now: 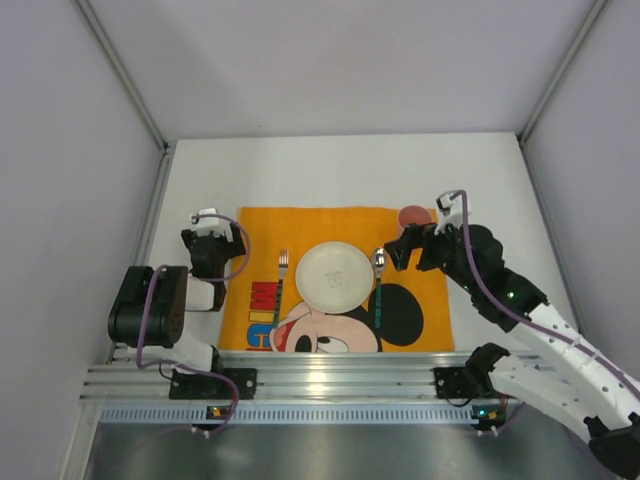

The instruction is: Set the dinner table for one person

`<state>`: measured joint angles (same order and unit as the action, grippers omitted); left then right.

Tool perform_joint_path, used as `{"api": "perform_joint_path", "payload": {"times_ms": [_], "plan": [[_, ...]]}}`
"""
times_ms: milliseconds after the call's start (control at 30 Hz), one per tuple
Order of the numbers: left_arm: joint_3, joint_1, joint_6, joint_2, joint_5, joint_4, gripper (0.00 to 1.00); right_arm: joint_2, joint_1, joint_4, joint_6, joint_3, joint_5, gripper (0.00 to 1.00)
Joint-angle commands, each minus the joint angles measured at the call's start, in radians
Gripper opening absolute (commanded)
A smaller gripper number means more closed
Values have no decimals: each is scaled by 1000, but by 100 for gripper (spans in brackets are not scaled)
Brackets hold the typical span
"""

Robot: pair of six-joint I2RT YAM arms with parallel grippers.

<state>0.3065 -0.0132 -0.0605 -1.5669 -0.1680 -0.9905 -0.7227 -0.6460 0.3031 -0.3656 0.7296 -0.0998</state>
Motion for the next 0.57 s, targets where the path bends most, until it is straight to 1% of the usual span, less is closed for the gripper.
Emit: {"api": "perform_joint_path", "payload": {"times_ms": [0,100,200,400,433,533], "plan": [[-4,-10,-10,1,27,-120,99,-55,-6,-38,-78,85,-23,100],[0,-10,-9,1,27,-112,99,-112,-6,23,-82,135,-70,100],[0,-10,-7,1,27,-114,99,-124,-7,48,-73,139,-101,100],[0,-10,-7,1,27,-115,99,-47,-6,19,-53,87,-129,100],[0,-10,-7,1,27,-115,99,-25,-6,-11,-50,71,-129,100],[0,-10,-7,1,27,-115,99,-17,-4,-6,-62,59,-170,100]]}}
